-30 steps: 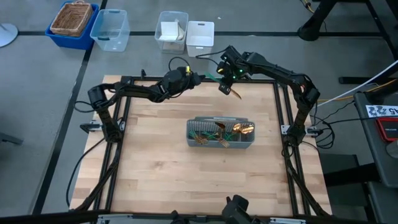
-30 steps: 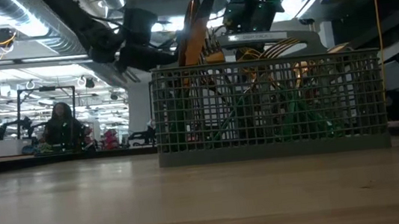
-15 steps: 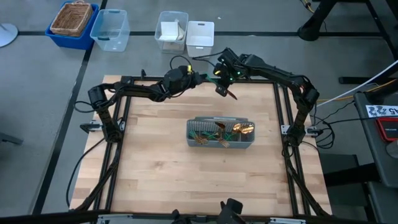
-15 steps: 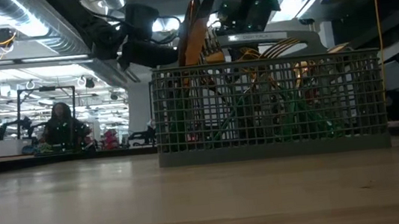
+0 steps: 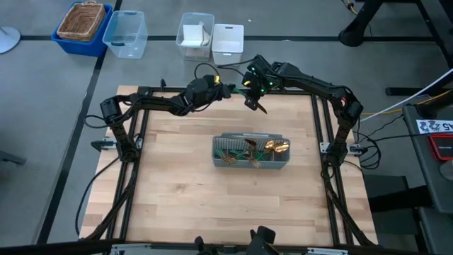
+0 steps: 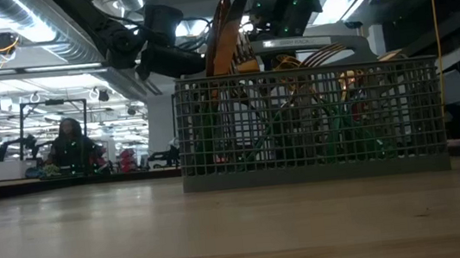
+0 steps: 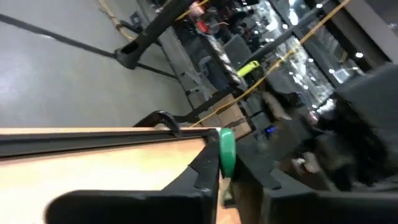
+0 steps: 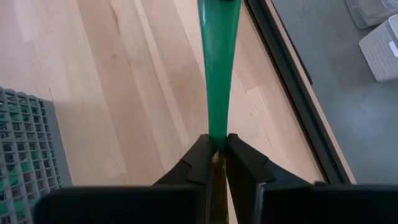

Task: Sort silverware
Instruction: Put the green knife into the gray utensil holder

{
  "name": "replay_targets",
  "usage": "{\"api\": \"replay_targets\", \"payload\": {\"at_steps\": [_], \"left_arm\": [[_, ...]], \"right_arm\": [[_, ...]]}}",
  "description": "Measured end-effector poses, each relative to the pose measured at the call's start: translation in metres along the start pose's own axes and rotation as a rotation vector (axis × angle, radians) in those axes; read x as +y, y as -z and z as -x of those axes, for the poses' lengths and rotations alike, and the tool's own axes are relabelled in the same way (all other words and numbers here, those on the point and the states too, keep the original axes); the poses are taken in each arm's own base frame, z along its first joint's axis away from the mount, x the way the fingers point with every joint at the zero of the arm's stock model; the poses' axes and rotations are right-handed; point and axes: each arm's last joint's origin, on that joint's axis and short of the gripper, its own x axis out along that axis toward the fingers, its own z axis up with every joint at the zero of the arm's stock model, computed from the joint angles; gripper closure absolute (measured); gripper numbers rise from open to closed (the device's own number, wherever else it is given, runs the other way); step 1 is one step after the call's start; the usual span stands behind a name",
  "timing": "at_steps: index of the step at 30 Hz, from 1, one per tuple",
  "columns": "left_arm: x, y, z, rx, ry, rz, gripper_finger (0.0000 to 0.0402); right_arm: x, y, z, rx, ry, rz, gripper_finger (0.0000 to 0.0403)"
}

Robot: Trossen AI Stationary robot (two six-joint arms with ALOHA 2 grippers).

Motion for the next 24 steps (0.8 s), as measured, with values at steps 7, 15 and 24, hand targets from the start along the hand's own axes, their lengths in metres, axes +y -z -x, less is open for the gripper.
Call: {"api": "replay_targets", "payload": {"at_steps": [7, 15, 24], "left_arm": [[-0.001, 0.000, 0.000, -0.003, 0.003, -0.013, 0.0386], [0.003, -0.002, 0.000, -0.001, -0.015, -0.050, 0.0387], [0.014, -0.020, -0.001, -0.048, -0.041, -0.058, 0.0387]], "right_arm": [[-0.001, 0.000, -0.001, 0.003, 0.000, -0.002, 0.0362], [-0.001, 0.000, 0.000, 0.001, -0.003, 0.002, 0.0341], [-0.001, -0.001, 0.002, 0.009, 0.025, 0.001, 0.0254]]}}
